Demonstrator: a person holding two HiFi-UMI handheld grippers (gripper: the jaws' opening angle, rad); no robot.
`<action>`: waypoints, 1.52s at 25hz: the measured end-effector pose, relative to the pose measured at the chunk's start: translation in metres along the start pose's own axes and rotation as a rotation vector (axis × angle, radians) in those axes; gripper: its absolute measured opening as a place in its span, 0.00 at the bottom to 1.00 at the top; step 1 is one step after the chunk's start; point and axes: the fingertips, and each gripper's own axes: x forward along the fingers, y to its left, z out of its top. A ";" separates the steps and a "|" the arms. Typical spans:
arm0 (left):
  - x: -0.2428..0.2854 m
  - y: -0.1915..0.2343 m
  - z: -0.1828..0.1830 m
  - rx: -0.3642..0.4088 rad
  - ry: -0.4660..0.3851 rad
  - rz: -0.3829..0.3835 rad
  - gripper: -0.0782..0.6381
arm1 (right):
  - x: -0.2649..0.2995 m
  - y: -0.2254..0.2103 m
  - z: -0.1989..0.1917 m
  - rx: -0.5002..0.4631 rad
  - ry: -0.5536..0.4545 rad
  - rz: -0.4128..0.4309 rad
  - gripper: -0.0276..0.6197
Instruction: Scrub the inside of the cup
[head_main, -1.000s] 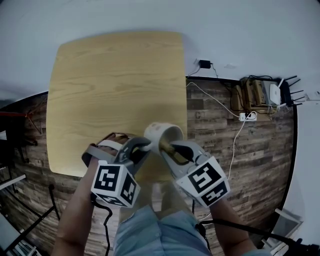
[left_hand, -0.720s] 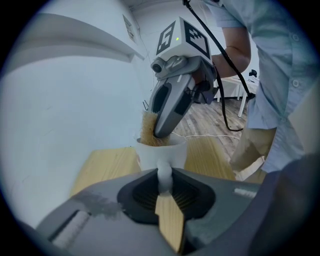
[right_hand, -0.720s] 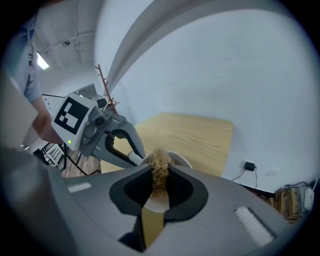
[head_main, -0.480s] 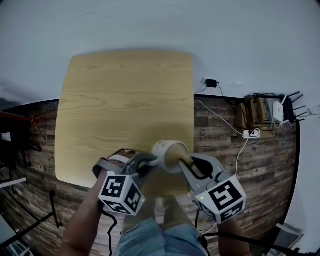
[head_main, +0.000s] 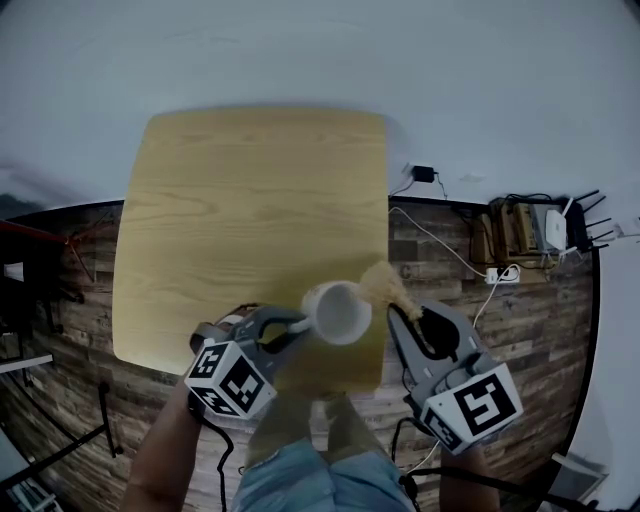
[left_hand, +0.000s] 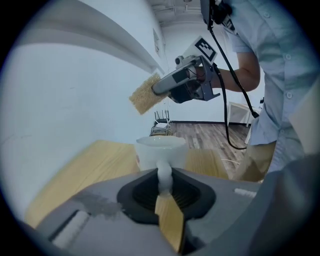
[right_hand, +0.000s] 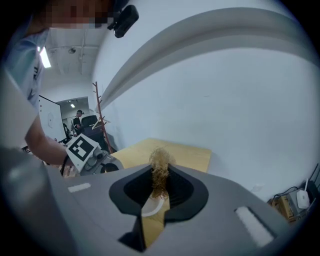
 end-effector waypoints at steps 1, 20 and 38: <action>-0.001 0.001 -0.002 -0.021 -0.013 0.001 0.21 | -0.001 -0.001 0.003 0.007 -0.016 -0.005 0.13; 0.001 0.004 -0.047 -0.163 -0.039 0.041 0.21 | -0.024 0.009 0.012 0.090 -0.099 -0.008 0.14; -0.175 0.050 0.065 -0.383 -0.342 0.574 0.15 | -0.064 0.045 0.058 0.015 -0.239 0.029 0.15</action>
